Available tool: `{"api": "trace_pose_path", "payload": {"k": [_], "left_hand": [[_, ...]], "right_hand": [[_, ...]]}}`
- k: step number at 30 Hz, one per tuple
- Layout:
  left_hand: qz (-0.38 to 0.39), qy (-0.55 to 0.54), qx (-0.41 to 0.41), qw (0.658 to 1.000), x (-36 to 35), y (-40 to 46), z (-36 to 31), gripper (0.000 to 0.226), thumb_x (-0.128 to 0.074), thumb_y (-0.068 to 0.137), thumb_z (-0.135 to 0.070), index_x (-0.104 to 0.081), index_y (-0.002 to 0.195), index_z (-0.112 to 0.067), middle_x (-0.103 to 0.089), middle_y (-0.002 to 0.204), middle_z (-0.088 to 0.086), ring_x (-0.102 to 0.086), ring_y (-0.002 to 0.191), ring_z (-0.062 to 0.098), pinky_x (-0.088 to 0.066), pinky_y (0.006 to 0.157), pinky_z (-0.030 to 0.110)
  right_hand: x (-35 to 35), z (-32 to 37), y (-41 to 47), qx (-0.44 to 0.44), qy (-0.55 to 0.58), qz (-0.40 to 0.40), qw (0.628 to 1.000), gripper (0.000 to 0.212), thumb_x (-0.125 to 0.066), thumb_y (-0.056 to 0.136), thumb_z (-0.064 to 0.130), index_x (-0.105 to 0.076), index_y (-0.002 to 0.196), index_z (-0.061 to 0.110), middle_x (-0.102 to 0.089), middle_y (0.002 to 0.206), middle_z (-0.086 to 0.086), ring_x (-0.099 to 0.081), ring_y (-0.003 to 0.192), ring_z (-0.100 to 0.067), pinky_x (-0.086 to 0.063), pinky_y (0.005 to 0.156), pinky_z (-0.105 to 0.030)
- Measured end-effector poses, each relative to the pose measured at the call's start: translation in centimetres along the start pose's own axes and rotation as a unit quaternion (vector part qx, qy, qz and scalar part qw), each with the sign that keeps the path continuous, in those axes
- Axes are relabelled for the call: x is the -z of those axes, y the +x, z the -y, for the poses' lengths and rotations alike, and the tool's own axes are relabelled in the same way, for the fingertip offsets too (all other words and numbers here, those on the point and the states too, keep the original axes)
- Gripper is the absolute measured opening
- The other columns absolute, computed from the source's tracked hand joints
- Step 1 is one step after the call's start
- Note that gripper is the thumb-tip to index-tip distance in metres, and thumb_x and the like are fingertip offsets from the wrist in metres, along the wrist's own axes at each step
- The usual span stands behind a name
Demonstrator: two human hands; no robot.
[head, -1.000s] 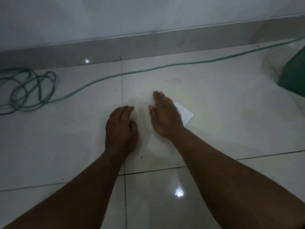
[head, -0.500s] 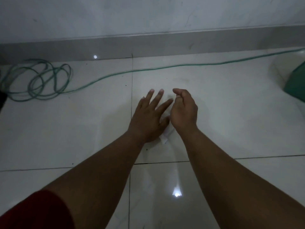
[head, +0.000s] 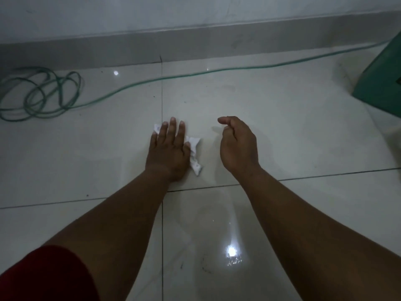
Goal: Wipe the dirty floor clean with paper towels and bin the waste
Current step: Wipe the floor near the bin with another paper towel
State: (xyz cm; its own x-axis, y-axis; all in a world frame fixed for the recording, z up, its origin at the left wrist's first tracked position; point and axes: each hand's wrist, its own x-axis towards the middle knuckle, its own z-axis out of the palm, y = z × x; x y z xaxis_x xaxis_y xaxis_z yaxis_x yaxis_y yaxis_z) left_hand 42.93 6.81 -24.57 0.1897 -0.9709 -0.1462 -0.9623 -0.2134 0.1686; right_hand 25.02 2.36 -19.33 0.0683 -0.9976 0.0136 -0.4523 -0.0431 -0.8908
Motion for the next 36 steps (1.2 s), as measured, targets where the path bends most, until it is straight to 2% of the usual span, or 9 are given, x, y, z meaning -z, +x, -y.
{"api": "trace_pose_path", "payload": {"k": [4,11,13,18,23,28,31,34,36], "left_hand": [[-0.009,-0.012,0.069,0.998,-0.2,-4.0,1.8,0.063,-0.016,0.103,-0.045,0.005,0.158,-0.025,0.013,0.166,0.001,0.011,0.153,0.019,0.005,0.123,0.045],[0.015,-0.023,0.155,0.988,-0.4,-10.6,1.2,0.065,-0.015,0.103,-0.045,0.010,0.157,-0.018,0.017,0.165,0.010,0.015,0.152,0.026,0.006,0.123,0.047],[0.017,-0.027,0.153,0.988,-0.6,-12.3,0.6,0.066,-0.016,0.103,-0.044,0.010,0.157,-0.017,0.017,0.165,0.011,0.015,0.152,0.027,0.006,0.123,0.046],[0.023,-0.027,0.135,0.990,-0.8,-16.8,-0.5,0.065,-0.017,0.104,-0.042,0.009,0.157,-0.016,0.016,0.165,0.011,0.013,0.152,0.028,0.003,0.124,0.045],[0.025,-0.030,0.134,0.990,-1.4,-21.0,-2.2,0.064,-0.017,0.104,-0.041,0.009,0.157,-0.016,0.016,0.165,0.009,0.012,0.153,0.027,0.002,0.124,0.044],[0.022,-0.036,0.123,0.992,-2.0,-24.9,-4.8,0.063,-0.013,0.104,-0.042,0.011,0.157,-0.016,0.019,0.165,0.009,0.015,0.152,0.027,0.001,0.125,0.044],[0.015,-0.040,0.096,0.994,-2.7,-27.3,-6.3,0.063,-0.011,0.104,-0.042,0.013,0.156,-0.015,0.020,0.164,0.008,0.018,0.152,0.025,0.003,0.125,0.042],[0.024,-0.029,0.058,0.998,-3.1,-28.5,-7.0,0.064,-0.011,0.104,-0.044,0.015,0.156,-0.015,0.023,0.164,0.006,0.022,0.150,0.023,0.004,0.125,0.041],[0.033,-0.042,0.018,0.998,-2.9,-28.8,-6.6,0.064,-0.013,0.105,-0.045,0.014,0.155,-0.017,0.022,0.163,0.004,0.022,0.150,0.021,0.005,0.125,0.040]], "right_hand": [[0.6,0.6,-2.1,-0.008,-0.003,0.007,1.000,0.033,-0.041,0.098,0.014,-0.068,0.117,0.019,-0.066,0.122,0.005,-0.055,0.111,-0.004,-0.036,0.091,-0.013],[2.6,0.5,-6.3,0.009,-0.133,0.099,0.986,0.034,-0.046,0.093,0.014,-0.067,0.119,0.018,-0.062,0.130,-0.001,-0.053,0.123,-0.015,-0.034,0.097,-0.020],[3.5,0.3,-7.9,0.024,-0.150,0.101,0.983,0.033,-0.048,0.092,0.013,-0.068,0.117,0.018,-0.062,0.130,-0.001,-0.054,0.123,-0.016,-0.036,0.101,-0.023],[5.7,-0.1,-12.8,0.026,-0.157,0.097,0.982,0.030,-0.050,0.091,0.012,-0.069,0.114,0.018,-0.062,0.127,0.000,-0.053,0.123,-0.014,-0.032,0.095,-0.018],[7.2,-1.0,-17.5,0.006,-0.146,0.112,0.983,0.028,-0.051,0.092,0.012,-0.069,0.113,0.019,-0.062,0.128,0.001,-0.052,0.125,-0.014,-0.038,0.103,-0.026],[7.8,-1.7,-20.7,-0.003,-0.132,0.106,0.986,0.029,-0.051,0.093,0.011,-0.069,0.115,0.018,-0.063,0.127,0.001,-0.052,0.126,-0.015,-0.038,0.105,-0.027],[8.1,-2.0,-22.4,-0.001,-0.124,0.086,0.989,0.029,-0.054,0.092,0.009,-0.070,0.114,0.018,-0.065,0.126,0.000,-0.054,0.126,-0.016,-0.040,0.109,-0.031],[8.0,-2.4,-24.4,0.042,-0.160,0.039,0.986,0.026,-0.059,0.090,0.006,-0.072,0.111,0.017,-0.069,0.121,-0.003,-0.059,0.122,-0.018,-0.040,0.107,-0.027],[7.8,-2.4,-24.9,0.065,-0.174,0.023,0.982,0.024,-0.062,0.090,0.006,-0.073,0.109,0.016,-0.071,0.120,-0.004,-0.061,0.119,-0.020,-0.042,0.107,-0.031]]}}
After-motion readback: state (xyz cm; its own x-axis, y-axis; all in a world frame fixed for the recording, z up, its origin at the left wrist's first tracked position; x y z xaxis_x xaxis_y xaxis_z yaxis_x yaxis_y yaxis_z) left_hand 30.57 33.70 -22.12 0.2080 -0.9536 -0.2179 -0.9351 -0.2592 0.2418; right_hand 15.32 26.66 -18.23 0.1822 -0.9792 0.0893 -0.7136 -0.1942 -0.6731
